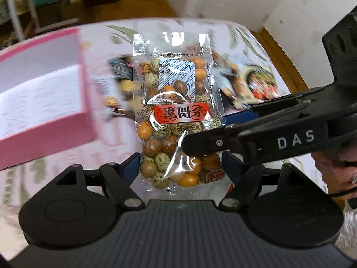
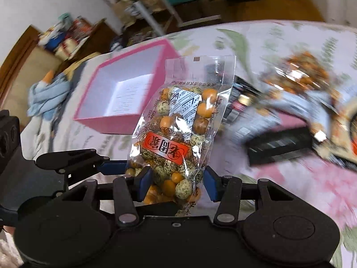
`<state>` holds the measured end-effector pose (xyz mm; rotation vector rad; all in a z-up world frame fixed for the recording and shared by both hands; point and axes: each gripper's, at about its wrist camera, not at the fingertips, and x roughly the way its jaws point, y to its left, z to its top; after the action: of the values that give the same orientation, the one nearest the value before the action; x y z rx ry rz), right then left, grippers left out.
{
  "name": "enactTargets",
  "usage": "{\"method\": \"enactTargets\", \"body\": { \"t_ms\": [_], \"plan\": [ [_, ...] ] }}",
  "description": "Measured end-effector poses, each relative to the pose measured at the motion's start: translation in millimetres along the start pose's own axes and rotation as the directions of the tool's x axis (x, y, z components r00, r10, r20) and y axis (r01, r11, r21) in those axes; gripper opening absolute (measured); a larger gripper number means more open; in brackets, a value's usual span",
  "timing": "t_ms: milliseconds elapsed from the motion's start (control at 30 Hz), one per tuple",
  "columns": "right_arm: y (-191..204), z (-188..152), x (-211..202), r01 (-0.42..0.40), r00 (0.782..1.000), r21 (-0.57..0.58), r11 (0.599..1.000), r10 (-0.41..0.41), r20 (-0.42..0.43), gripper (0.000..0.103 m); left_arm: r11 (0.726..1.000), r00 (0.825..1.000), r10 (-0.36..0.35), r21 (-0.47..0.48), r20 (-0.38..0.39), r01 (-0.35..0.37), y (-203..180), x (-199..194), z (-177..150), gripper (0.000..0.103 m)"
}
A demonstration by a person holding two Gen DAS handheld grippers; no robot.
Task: Organize snacks
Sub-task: 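Carry the peanut bag into the pink box and open the left tool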
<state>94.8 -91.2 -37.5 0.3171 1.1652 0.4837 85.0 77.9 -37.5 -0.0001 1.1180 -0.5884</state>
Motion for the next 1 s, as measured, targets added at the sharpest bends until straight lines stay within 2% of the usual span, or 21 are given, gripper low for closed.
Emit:
{"method": "enactTargets", "body": {
  "t_ms": [300,533,767,900,1000],
  "plan": [
    [45,84,55,-0.114,0.993,-0.065,0.991,0.112,-0.036,0.052,0.991,0.988,0.123,-0.056,0.091,-0.118,86,-32,32,0.077],
    [57,139,114,-0.112,0.99,-0.04,0.993,0.109,-0.084,0.052,0.984,0.983,0.155,-0.107,0.099,-0.145,156,-15,62,0.077],
    [65,161,175,-0.011,0.983,0.001,1.0,0.011,-0.185,0.052,0.976,0.997,0.08,-0.202,-0.016,-0.081,220,33,82,0.077],
    [72,164,199,0.049,0.977,-0.008,0.999,-0.05,-0.207,0.052,0.967,0.997,0.071,-0.242,-0.031,-0.076,225,48,71,0.077],
    [84,164,203,0.117,0.971,-0.076,0.99,-0.13,-0.198,0.052,0.96,0.998,0.047,-0.273,-0.031,-0.053,228,55,67,0.078]
  ]
}}
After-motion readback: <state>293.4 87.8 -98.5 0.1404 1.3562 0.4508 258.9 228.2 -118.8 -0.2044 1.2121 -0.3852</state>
